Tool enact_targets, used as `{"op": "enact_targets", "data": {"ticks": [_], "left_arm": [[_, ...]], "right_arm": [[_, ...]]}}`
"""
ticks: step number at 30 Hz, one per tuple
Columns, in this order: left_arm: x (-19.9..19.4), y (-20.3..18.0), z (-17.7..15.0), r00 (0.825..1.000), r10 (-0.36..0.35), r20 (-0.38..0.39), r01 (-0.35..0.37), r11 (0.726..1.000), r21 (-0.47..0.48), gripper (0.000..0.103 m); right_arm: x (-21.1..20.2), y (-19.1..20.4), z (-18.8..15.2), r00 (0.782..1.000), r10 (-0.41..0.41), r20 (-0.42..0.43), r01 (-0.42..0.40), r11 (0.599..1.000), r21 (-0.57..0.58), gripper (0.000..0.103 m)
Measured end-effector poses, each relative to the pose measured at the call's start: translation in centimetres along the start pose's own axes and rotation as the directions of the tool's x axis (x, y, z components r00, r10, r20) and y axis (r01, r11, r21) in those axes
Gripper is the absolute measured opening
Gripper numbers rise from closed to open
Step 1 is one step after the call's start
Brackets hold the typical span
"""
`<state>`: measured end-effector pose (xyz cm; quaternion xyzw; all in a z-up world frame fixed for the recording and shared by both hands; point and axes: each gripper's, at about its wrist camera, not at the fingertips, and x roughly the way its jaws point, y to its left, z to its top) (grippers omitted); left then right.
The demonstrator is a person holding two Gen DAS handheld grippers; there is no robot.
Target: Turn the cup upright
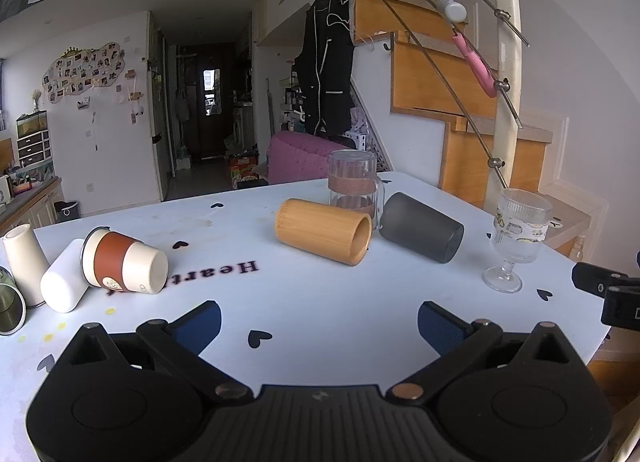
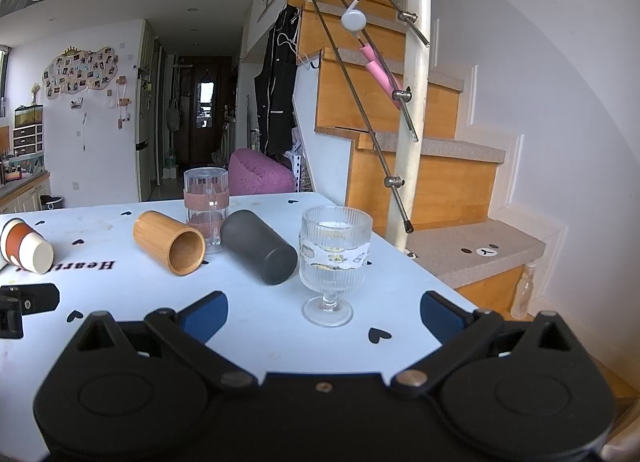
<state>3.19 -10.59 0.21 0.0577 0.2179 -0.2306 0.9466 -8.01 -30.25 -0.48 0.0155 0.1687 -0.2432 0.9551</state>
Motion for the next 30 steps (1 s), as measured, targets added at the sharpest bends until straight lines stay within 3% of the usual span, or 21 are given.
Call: {"op": "enact_targets", "data": {"ticks": [30], "left_arm": [[0.07, 0.46, -0.04, 1.000, 0.003, -0.004, -0.003, 1.000, -0.003, 0.103]], "right_arm": [[-0.02, -0.06, 0.13, 1.000, -0.001, -0.001, 0.001, 1.000, -0.003, 0.103]]}}
